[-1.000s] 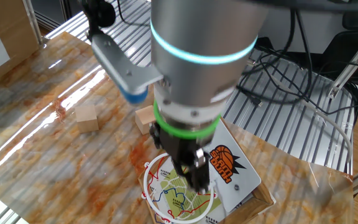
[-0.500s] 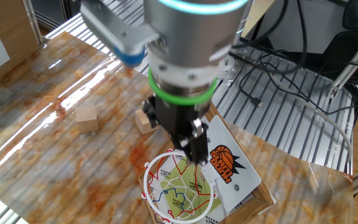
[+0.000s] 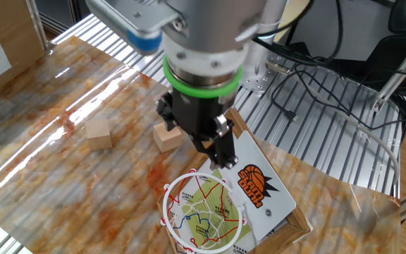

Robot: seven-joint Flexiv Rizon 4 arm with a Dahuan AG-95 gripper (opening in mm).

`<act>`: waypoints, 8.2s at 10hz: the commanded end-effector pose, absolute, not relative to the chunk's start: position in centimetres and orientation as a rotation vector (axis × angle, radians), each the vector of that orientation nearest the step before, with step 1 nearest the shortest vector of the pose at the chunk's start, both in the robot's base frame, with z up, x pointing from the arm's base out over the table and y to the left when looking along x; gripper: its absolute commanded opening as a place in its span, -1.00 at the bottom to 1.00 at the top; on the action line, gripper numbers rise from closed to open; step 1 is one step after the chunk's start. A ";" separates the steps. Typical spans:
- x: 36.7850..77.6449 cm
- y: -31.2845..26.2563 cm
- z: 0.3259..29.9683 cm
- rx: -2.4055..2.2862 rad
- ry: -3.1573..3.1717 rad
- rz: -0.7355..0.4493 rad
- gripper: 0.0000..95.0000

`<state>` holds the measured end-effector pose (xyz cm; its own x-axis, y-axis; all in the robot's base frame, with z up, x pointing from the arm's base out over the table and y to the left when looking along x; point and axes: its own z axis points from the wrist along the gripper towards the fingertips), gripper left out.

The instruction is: Grab a basketball, release it and shoot it into the basket

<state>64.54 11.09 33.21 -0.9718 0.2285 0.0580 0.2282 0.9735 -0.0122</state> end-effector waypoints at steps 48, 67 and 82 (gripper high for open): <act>61.9 8.9 31.4 -0.141 -3.068 0.043 -1.00; 54.7 -3.8 29.7 0.122 -3.093 -0.049 -1.00; 54.5 -3.9 27.5 -0.037 -3.084 -0.152 0.20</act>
